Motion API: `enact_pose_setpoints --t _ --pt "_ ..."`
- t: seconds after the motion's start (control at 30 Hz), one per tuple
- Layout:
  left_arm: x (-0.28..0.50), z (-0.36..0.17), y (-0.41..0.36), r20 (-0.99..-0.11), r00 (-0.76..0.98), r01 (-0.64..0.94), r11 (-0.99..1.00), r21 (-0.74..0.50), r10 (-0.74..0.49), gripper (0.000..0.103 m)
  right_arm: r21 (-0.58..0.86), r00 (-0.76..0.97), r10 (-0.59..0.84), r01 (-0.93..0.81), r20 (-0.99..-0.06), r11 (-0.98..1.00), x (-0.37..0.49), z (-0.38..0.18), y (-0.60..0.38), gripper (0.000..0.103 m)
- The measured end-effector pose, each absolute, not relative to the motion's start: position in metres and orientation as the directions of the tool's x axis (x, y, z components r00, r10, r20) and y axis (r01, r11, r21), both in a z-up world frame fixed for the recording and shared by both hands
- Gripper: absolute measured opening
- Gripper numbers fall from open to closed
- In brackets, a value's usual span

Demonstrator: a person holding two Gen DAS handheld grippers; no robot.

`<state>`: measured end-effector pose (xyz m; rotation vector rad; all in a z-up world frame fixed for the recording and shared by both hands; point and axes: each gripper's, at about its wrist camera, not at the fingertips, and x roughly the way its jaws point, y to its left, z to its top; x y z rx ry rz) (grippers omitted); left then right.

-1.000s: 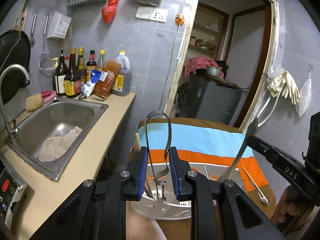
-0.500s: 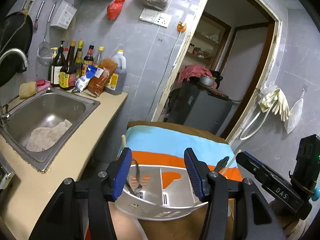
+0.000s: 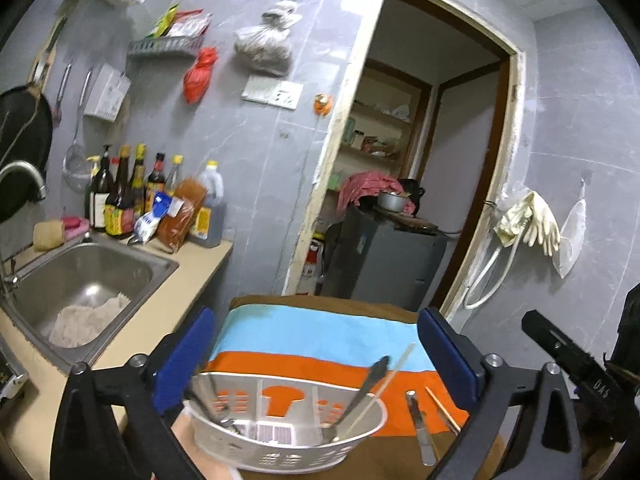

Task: Organize utensils
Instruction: 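Open both grippers to drop the fork and spoon into the caddy, then move both open grippers back down to the remaining utensils on the cloth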

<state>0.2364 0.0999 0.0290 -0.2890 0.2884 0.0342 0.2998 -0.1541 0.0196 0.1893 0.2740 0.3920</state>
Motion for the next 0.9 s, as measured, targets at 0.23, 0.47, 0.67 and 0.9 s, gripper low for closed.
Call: enact_pose_setpoints --t 0.23,0.47,0.67,0.9 --pt "0.24 0.032 0.053 -0.268 0.961 0.001 0.975 -0.223 -0.063 0.103 0.238 0.933 0.295 -0.244 -0.208 0.94 0.293 0.03 -0.202 0.101" --pt "0.246 0.032 0.006 -0.239 0.963 0.076 0.975 -0.208 -0.126 0.103 0.233 0.955 0.208 -0.158 -0.211 0.96 0.292 0.033 -0.25 0.101" --pt "0.255 0.028 -0.03 -0.253 0.954 0.114 0.974 -0.196 -0.162 0.103 0.232 0.96 0.172 -0.12 -0.22 0.965 0.297 0.031 -0.286 0.101" --pt "0.265 0.017 -0.062 -0.296 0.941 0.112 0.976 -0.185 -0.164 0.103 0.203 0.956 0.157 -0.107 -0.247 0.973 0.31 0.022 -0.315 0.101"
